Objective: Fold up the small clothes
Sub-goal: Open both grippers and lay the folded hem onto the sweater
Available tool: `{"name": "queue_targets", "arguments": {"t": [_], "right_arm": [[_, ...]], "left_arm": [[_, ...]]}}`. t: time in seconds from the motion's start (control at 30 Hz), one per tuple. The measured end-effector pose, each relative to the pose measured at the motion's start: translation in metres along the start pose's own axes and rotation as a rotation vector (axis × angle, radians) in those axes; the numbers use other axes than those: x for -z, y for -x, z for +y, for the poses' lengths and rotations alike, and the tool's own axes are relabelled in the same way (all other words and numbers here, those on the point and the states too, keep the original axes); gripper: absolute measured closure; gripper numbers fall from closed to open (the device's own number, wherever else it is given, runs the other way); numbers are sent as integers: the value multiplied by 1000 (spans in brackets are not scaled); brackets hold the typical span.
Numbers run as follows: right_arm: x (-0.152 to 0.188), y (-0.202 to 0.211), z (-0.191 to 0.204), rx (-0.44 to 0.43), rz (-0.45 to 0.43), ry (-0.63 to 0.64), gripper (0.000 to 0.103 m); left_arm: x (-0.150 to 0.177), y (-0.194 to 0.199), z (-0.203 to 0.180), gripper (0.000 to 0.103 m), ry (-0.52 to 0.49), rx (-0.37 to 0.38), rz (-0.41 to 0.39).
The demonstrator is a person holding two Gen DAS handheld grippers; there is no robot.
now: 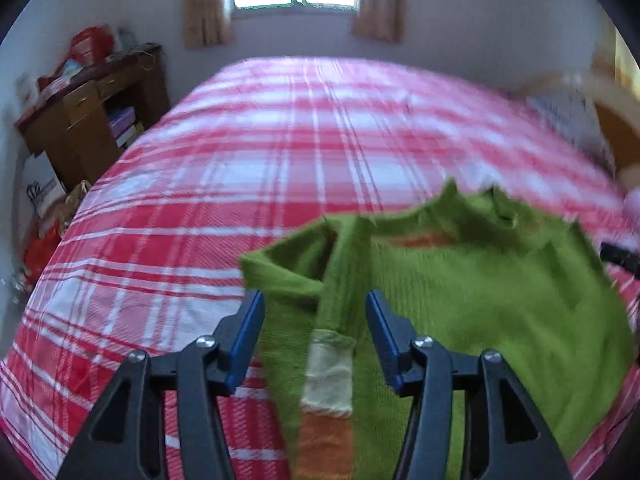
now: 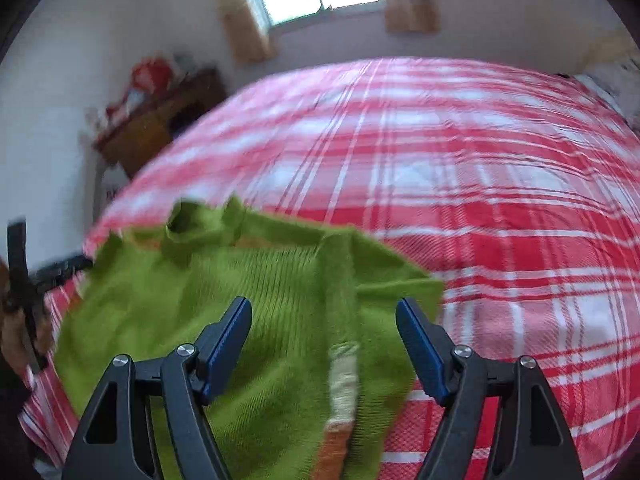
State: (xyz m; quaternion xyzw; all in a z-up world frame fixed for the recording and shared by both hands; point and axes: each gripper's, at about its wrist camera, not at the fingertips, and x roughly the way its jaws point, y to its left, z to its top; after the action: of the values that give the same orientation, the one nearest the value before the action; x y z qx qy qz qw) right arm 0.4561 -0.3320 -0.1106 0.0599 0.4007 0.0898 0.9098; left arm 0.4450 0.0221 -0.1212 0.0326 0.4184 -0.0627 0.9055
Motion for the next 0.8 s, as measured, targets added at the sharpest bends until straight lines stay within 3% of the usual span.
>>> {"name": "queue_targets", "arguments": {"t": [0.03, 0.07, 0.13, 0.2, 0.27, 0.37, 0.43, 0.53, 0.6, 0.63, 0.67, 0.73, 0.8], "right_arm": [[1, -7, 6, 33, 26, 40, 65], [2, -14, 12, 65, 56, 86, 94], [5, -18, 19, 112, 65, 137, 98], [2, -4, 17, 96, 8, 131, 98], [-5, 12, 11, 102, -65, 113, 98], [-11, 21, 4, 106, -112, 88, 98], [-12, 10, 2, 99, -73, 71, 98], [-7, -6, -2, 128, -40, 46, 96], [-3, -13, -3, 138, -6, 22, 78], [-1, -15, -4, 174, 10, 17, 59], [1, -11, -4, 193, 1, 17, 53], [5, 4, -1, 213, -33, 28, 53], [6, 21, 9, 239, -70, 44, 53]], "left_arm": [[0, -8, -2, 65, -16, -14, 16], [1, -12, -5, 100, -37, -16, 27], [3, -9, -8, 98, -56, -25, 11], [3, 11, -4, 98, -46, -21, -77], [1, 22, 4, 98, -4, -18, -117], [-3, 25, 19, 98, 86, -7, -143], [-4, 11, 16, 98, 66, -26, -121], [2, -13, 11, 91, 78, -67, -29], [6, -13, 11, 87, 96, -65, -20], [7, -8, 13, 76, 109, -56, -39], [8, 0, 16, 48, 125, -52, -65], [13, 23, 25, 10, 158, -76, -139], [22, 41, 35, 9, 175, -80, -203]]}}
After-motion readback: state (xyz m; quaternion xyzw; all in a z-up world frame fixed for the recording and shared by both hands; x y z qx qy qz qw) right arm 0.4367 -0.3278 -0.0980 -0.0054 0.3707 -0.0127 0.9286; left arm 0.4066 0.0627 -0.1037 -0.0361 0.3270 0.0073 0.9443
